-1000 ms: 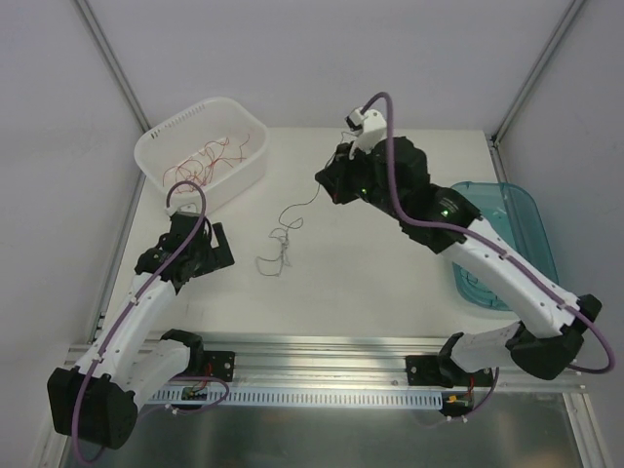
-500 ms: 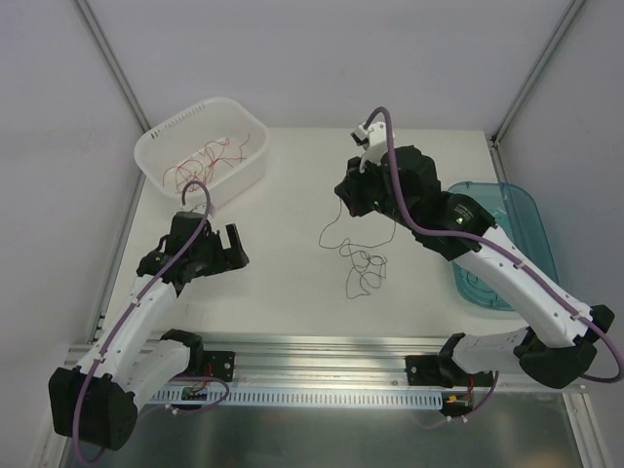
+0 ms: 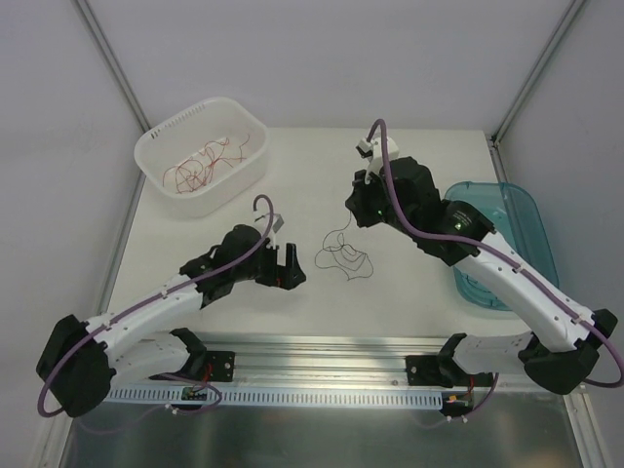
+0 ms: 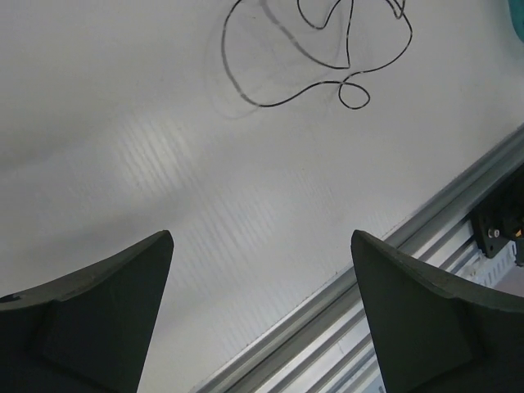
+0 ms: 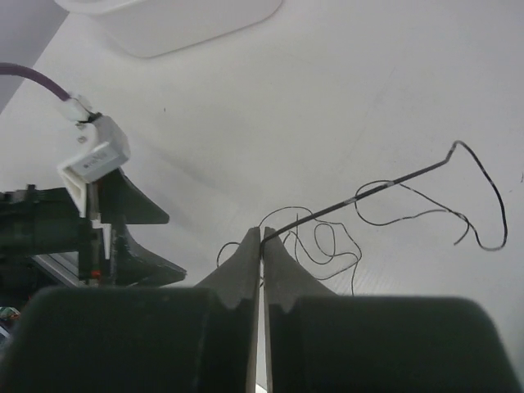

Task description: Untangle the cables

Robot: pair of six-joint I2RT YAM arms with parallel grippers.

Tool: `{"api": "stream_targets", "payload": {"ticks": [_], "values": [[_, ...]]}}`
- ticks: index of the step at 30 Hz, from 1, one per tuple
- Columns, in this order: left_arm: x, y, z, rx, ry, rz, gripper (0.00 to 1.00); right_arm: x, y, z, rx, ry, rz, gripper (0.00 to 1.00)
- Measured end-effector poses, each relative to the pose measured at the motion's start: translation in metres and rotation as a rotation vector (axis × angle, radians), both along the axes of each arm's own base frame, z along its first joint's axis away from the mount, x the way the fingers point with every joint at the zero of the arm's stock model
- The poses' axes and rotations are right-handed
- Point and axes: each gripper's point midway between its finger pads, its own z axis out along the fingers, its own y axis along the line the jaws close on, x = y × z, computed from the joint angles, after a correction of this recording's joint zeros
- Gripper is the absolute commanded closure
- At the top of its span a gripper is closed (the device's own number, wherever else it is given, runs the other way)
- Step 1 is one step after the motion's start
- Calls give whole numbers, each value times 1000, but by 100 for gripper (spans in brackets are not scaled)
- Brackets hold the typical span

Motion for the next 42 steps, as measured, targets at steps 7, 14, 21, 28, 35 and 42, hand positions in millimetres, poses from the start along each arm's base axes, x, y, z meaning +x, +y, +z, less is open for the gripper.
{"api": "stream_targets", "payload": {"ticks": [7,14,21,28,35,42], "values": [[19,-35,-38,42,90,24,18,-5,-3,6,37,4,-8,99],[37,-50,-54,-3,192,175,23,-10,-5,-3,39,29,-6,99],[32,-60,-76,-3,288,236,26,-14,-11,4,52,13,-11,99],[34,-44,-66,4,260,316,23,-15,-34,-8,7,6,-81,99],[48,11,-17,2,160,457,18,-25,-36,-121,-146,207,-98,94],[54,69,34,2,34,544,17,-26,-15,-212,-294,410,-73,72]]}}
